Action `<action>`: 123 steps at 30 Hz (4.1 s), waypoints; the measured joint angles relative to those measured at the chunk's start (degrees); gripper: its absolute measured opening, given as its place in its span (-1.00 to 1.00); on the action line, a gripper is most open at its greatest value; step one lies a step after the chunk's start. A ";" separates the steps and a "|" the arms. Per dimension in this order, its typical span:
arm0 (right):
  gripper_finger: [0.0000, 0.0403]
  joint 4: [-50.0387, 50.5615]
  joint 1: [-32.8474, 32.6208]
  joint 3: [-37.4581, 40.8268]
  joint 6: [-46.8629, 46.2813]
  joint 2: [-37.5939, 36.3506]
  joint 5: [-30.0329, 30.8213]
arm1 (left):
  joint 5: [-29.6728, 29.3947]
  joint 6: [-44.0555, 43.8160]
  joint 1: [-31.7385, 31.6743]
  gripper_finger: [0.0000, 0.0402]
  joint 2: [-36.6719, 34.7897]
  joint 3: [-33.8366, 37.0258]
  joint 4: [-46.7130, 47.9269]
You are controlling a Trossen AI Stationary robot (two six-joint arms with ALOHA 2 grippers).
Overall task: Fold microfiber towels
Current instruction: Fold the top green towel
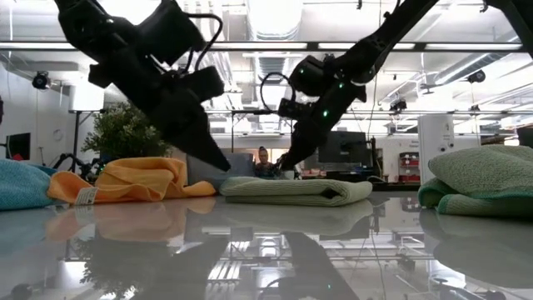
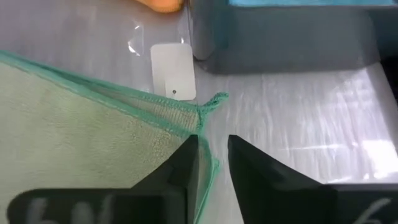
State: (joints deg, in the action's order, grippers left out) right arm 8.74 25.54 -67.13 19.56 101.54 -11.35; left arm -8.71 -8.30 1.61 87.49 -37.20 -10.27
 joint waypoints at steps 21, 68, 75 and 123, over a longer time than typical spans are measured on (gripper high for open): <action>-0.95 -6.44 -18.40 14.85 -15.72 -11.11 -5.22 | -5.03 1.57 0.00 -0.52 9.16 -3.11 -16.54; -0.96 -4.38 -21.56 18.96 -15.21 -16.07 2.92 | -1.66 5.62 0.66 -0.52 7.86 -7.38 6.56; -0.96 -4.64 -15.21 15.30 -11.71 -16.03 3.06 | -1.93 6.15 0.65 -0.52 8.03 -7.40 7.56; -0.94 -4.13 -1.53 0.13 1.48 3.86 -3.67 | -7.87 12.27 -8.35 -0.52 12.52 -7.42 1.01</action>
State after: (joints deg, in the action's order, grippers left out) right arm 4.61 24.01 -67.00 21.04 105.40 -15.03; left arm -16.58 3.97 -6.74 100.02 -44.62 -9.26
